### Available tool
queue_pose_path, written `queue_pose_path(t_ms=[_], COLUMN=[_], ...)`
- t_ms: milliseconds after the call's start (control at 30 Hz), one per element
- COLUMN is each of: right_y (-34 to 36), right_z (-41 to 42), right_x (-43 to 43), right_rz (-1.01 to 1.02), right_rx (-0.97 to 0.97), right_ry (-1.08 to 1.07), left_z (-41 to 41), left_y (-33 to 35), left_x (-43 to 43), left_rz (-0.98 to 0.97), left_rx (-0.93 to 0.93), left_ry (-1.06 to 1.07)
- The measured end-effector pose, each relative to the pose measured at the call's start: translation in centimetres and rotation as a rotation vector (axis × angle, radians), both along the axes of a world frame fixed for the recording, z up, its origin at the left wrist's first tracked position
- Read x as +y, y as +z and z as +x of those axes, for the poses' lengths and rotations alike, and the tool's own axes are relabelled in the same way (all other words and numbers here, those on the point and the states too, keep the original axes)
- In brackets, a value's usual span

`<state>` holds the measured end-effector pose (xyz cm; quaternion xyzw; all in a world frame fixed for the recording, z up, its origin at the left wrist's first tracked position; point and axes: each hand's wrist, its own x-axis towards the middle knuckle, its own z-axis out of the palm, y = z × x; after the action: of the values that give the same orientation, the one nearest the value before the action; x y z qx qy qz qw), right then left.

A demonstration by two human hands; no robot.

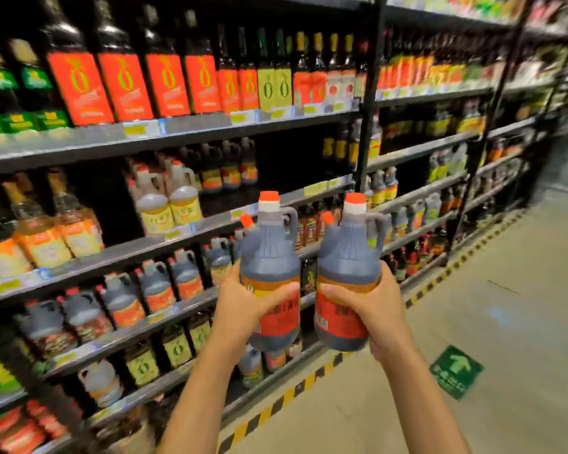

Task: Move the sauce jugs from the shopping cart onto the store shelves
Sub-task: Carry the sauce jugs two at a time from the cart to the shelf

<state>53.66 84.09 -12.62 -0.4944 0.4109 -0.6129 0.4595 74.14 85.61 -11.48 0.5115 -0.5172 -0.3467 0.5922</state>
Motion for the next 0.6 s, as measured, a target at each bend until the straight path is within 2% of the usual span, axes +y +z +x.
queue_pose_path(t_ms=[300, 600], right_y=[-0.9, -0.3], right_z=[-13.6, -26.4], right_x=[-10.5, -25.2], right_rz=[-0.032, -0.065], right_rx=[-0.022, 0.126], right_ry=[-0.253, -0.506], left_z=[-13.8, -29.0], left_y=[-0.2, -0.9], left_x=[-14.6, -32.5], left_rz=[-0.003, 0.009], left_rx=[0.001, 0.110], left_ry=[-0.225, -0.408])
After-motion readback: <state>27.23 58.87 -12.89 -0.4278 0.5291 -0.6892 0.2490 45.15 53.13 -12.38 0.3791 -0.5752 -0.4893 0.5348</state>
